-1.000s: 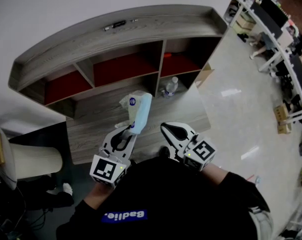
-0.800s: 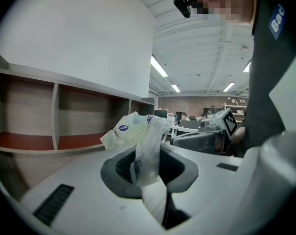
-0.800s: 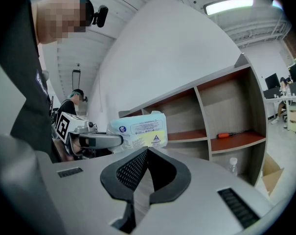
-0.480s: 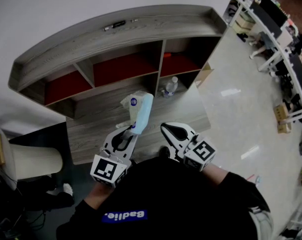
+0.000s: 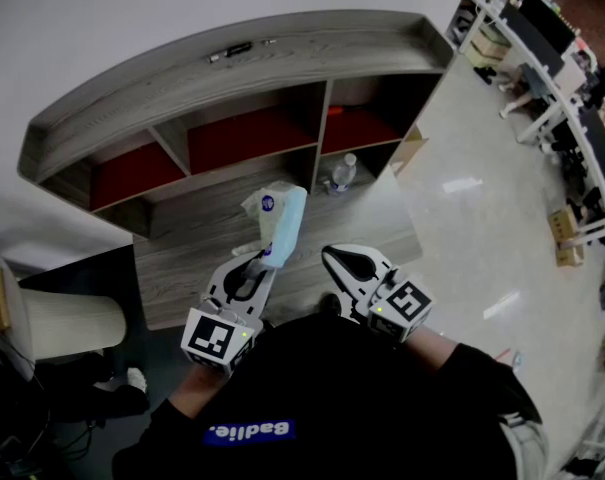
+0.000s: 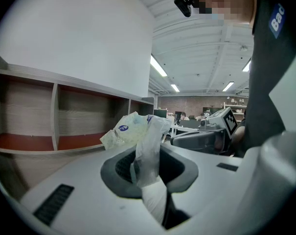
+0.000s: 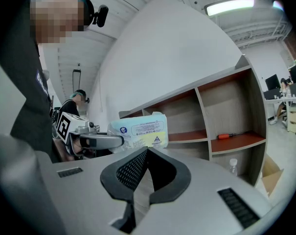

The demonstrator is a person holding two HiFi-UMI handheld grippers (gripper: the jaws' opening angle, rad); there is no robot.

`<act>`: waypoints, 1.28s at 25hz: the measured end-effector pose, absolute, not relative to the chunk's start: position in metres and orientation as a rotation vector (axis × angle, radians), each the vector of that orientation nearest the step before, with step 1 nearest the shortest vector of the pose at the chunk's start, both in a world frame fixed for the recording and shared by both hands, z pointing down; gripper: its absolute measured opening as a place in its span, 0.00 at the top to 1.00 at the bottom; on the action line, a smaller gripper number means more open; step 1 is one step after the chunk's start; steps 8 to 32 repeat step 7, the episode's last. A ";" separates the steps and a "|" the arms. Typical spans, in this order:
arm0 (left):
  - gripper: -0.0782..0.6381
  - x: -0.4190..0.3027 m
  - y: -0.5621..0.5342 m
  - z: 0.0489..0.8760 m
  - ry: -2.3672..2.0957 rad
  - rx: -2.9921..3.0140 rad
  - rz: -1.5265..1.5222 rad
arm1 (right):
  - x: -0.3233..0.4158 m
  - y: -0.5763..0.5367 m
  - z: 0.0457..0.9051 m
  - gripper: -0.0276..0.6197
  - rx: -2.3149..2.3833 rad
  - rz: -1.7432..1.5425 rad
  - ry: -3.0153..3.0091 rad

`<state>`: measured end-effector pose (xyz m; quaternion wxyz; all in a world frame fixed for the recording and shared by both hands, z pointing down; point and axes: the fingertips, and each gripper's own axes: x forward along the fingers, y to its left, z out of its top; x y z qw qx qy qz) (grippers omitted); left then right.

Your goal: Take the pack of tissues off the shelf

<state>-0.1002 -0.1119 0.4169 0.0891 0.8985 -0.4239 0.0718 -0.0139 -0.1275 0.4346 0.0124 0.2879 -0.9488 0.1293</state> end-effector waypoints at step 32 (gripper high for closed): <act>0.81 -0.101 -0.109 0.417 -1.258 2.673 0.213 | -0.015 -0.126 0.434 0.91 0.893 0.398 -2.958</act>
